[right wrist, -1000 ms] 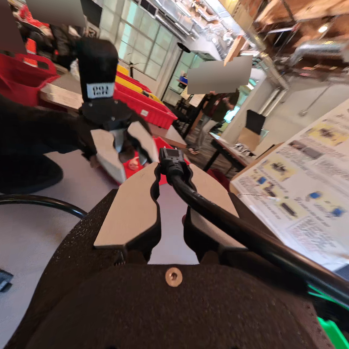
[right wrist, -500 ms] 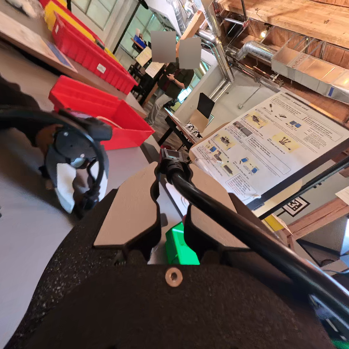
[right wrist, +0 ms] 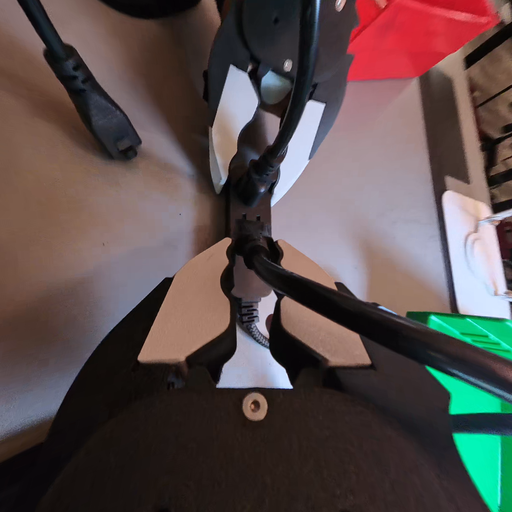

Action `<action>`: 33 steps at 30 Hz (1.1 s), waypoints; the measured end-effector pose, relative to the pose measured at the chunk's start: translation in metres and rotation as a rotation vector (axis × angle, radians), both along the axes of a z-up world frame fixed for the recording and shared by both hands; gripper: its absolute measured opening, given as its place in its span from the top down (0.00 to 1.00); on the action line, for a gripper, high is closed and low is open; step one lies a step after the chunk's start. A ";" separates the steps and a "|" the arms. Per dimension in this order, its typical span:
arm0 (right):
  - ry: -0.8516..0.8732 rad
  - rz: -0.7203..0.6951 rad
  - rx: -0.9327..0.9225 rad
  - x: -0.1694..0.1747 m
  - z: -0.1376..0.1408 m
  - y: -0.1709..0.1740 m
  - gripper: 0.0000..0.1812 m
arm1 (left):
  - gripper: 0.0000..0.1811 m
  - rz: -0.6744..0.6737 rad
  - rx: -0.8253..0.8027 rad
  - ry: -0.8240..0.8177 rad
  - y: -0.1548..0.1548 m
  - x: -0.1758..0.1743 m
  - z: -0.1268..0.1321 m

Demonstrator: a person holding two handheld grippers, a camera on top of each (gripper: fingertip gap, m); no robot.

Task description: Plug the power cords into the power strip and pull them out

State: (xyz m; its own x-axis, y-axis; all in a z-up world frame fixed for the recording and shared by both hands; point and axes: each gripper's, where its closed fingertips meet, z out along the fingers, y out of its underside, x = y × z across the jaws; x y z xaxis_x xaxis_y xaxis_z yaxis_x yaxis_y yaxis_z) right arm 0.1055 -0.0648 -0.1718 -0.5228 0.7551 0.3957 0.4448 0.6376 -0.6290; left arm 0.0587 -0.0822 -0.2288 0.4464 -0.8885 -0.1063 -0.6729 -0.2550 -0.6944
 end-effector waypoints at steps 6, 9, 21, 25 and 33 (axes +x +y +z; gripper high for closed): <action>-0.204 0.002 -0.040 -0.015 -0.003 0.002 0.87 | 0.75 -0.003 -0.010 -0.004 -0.003 -0.001 -0.001; -0.328 0.054 -0.035 -0.018 -0.003 -0.004 0.87 | 0.75 -0.010 -0.019 -0.008 -0.004 -0.001 -0.001; -0.574 0.096 0.143 -0.028 -0.010 -0.006 0.87 | 0.75 0.006 -0.052 -0.045 -0.010 -0.003 -0.002; -0.611 0.065 0.122 -0.029 -0.017 -0.008 0.87 | 0.75 0.016 -0.022 -0.059 -0.009 -0.002 -0.001; -0.553 0.029 0.056 -0.032 -0.017 -0.010 0.86 | 0.75 0.051 0.023 -0.055 -0.008 -0.002 0.001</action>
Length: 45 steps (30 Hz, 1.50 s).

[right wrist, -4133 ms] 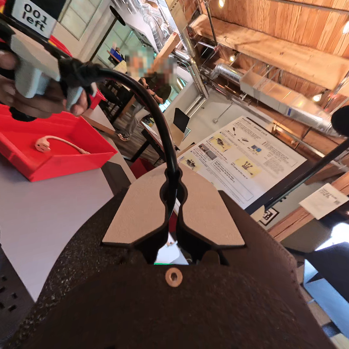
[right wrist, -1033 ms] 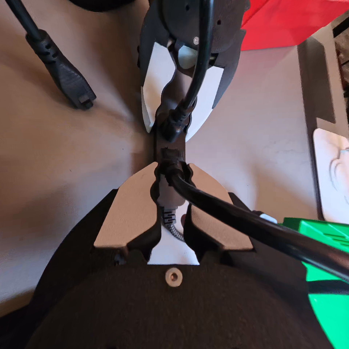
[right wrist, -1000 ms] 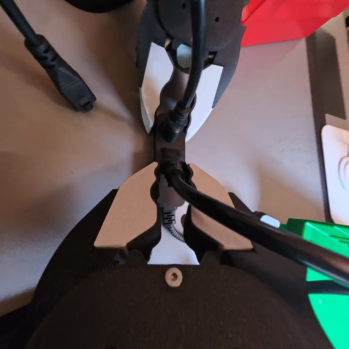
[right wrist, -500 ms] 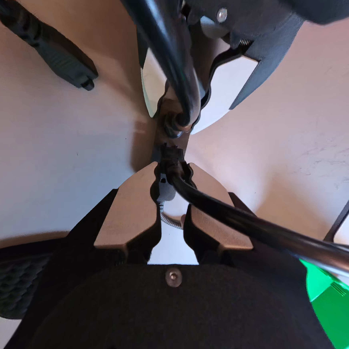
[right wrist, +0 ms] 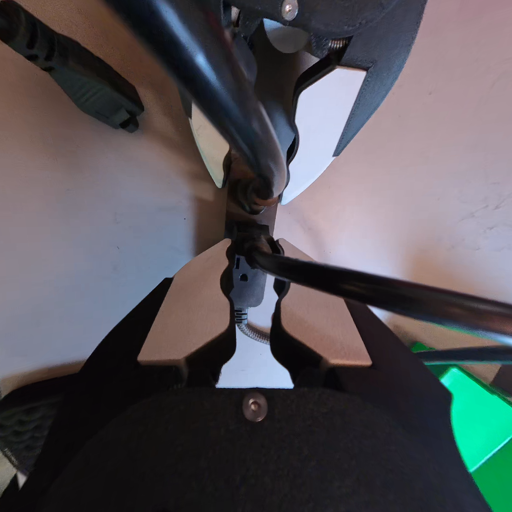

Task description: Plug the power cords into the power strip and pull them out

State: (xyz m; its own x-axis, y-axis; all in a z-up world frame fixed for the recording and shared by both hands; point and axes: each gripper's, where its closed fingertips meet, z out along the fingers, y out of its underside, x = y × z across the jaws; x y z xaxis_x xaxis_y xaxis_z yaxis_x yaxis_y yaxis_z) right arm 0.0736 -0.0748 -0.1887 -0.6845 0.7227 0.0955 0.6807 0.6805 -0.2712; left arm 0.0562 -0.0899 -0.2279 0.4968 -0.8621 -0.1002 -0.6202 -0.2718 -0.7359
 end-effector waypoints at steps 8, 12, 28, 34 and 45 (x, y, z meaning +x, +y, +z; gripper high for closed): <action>0.043 -0.096 -0.171 -0.001 0.021 -0.004 0.82 | 0.75 0.006 -0.008 -0.006 0.000 0.000 0.000; 0.001 -0.112 -0.154 -0.004 0.021 -0.003 0.91 | 0.75 0.010 -0.008 -0.005 0.000 0.000 0.000; -0.199 -0.078 0.019 -0.004 0.018 -0.004 0.91 | 0.75 0.055 -0.006 0.001 0.001 0.000 0.002; -0.179 -0.095 0.037 -0.002 0.018 -0.005 0.91 | 0.77 0.081 0.053 -0.043 0.002 0.002 0.012; -0.176 -0.136 0.004 -0.001 0.017 -0.008 0.91 | 0.77 0.102 0.015 -0.036 0.000 0.005 0.009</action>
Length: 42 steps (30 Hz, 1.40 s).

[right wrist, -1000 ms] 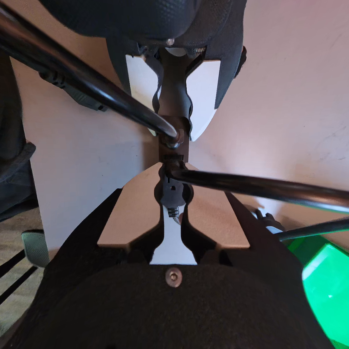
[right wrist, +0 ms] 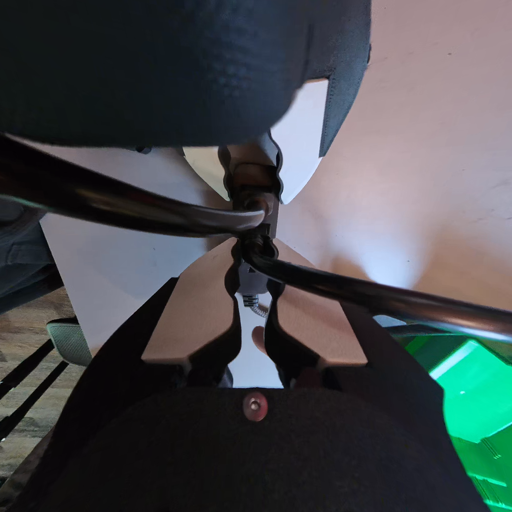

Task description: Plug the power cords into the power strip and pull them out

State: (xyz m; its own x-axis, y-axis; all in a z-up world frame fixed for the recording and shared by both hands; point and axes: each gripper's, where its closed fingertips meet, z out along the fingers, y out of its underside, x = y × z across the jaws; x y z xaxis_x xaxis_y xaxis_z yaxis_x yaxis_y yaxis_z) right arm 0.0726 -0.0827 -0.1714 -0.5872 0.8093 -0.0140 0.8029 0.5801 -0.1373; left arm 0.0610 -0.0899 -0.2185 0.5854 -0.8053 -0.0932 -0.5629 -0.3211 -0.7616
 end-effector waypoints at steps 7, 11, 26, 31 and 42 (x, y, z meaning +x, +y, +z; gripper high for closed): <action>0.061 -0.019 0.005 -0.001 -0.003 0.001 0.91 | 0.77 0.024 -0.015 -0.010 0.002 -0.002 0.000; 0.069 -0.028 0.017 0.001 -0.008 -0.001 0.91 | 0.77 0.019 -0.015 -0.009 0.000 -0.002 0.000; 0.573 -0.181 -0.181 -0.003 0.039 0.008 0.71 | 0.78 0.022 -0.016 -0.018 0.000 -0.004 0.000; 0.903 -0.280 -0.234 0.022 0.056 0.023 0.69 | 0.77 0.030 -0.009 -0.027 0.003 -0.008 0.000; 1.201 -0.374 -0.360 0.048 0.044 0.045 0.73 | 0.72 0.154 -0.025 -0.082 0.003 -0.035 0.014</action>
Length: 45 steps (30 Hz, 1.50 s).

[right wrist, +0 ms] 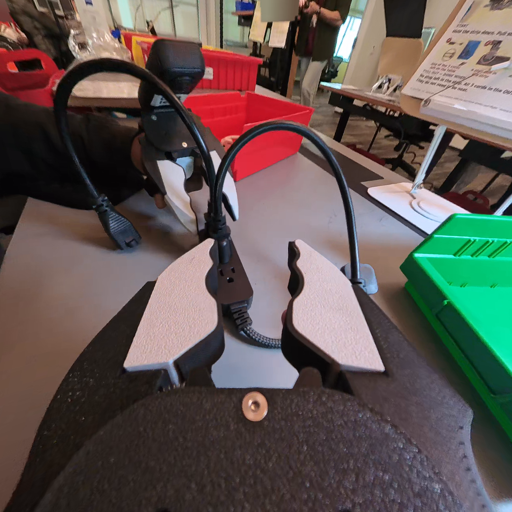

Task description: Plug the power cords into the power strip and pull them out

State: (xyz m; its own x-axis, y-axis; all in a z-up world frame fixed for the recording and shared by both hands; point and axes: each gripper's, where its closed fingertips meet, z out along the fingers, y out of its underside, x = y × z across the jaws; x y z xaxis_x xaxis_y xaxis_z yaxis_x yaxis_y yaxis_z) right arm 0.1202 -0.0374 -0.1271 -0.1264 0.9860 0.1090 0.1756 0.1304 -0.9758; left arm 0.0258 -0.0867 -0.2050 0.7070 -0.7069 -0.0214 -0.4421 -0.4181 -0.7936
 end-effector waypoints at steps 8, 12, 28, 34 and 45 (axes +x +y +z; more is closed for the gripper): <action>0.142 -0.022 -0.031 0.019 0.039 0.012 0.73 | 0.77 0.391 0.145 0.099 -0.031 -0.154 0.094; 0.149 0.003 -0.034 0.020 0.039 0.006 0.74 | 0.77 0.496 -0.027 0.434 -0.047 -0.254 0.092; 0.179 -0.065 -0.049 0.037 0.038 0.025 0.78 | 0.78 0.124 -0.577 0.973 -0.059 -0.335 -0.020; 0.183 -0.069 -0.037 0.036 0.039 0.026 0.78 | 0.80 0.217 -0.406 0.973 -0.049 -0.327 0.022; 0.210 -0.072 0.011 0.036 0.048 0.017 0.79 | 0.81 0.445 -0.001 0.954 -0.037 -0.299 0.148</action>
State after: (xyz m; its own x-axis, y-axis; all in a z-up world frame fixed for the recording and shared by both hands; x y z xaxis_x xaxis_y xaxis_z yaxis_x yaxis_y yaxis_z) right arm 0.1561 -0.0206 -0.0787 -0.0287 0.9902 0.1367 -0.0221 0.1361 -0.9905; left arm -0.2732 -0.1236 -0.0572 0.5932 -0.3876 -0.7056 -0.6898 -0.6966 -0.1972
